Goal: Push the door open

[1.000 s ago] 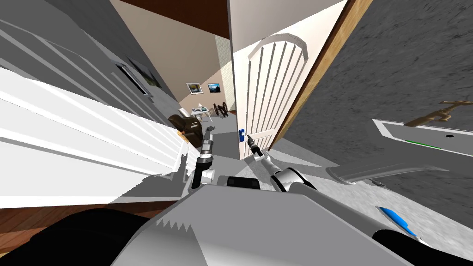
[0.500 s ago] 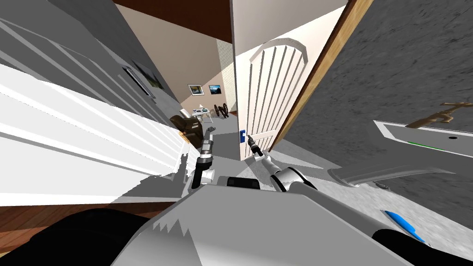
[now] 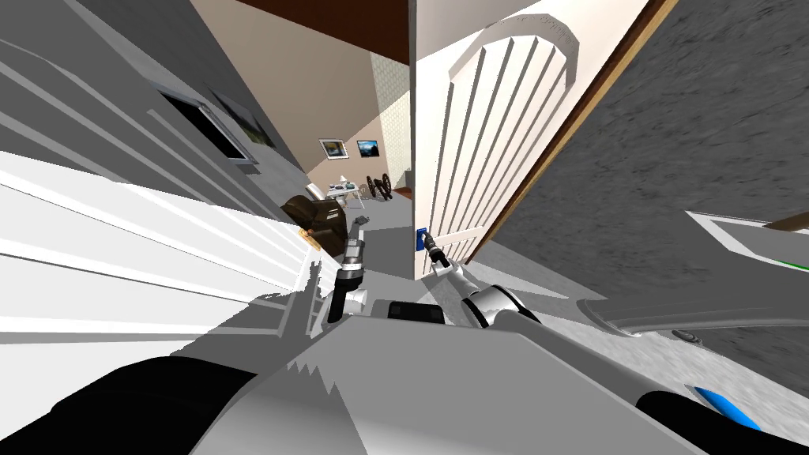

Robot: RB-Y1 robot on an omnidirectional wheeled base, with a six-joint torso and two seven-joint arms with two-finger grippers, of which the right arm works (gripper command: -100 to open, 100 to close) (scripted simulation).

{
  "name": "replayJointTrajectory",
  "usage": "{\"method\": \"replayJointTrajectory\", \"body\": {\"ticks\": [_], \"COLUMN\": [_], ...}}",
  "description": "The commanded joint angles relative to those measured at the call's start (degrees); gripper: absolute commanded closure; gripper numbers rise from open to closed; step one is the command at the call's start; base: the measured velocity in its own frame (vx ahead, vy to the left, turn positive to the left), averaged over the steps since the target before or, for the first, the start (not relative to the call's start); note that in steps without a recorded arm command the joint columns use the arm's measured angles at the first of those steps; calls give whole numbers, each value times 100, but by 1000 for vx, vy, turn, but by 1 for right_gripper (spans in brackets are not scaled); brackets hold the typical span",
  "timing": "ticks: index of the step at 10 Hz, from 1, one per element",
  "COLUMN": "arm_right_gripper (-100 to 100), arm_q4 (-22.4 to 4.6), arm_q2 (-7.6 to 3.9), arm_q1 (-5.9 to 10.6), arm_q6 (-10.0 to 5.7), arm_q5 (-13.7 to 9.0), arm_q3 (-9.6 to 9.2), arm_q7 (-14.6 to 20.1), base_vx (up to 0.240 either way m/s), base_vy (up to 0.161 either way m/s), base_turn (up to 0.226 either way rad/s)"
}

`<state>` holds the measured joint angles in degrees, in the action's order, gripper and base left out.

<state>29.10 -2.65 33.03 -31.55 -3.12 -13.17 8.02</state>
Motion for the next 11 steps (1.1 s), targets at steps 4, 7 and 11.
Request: {"method": "replayJointTrajectory", "body": {"ticks": [4, 7, 11], "arm_right_gripper": [100, 100, 100], "arm_q4": [0, 0, -23], "arm_q2": [0, 0, -130], "arm_q1": [0, 0, -25], "arm_q6": [0, 0, 13], "arm_q5": [0, 0, -69], "arm_q3": [0, 0, 179], "arm_q7": [0, 0, -75], "base_vx": [5, -10, 129], "base_vy": [1, -3, 99], "base_turn": [2, -3, -35]}}
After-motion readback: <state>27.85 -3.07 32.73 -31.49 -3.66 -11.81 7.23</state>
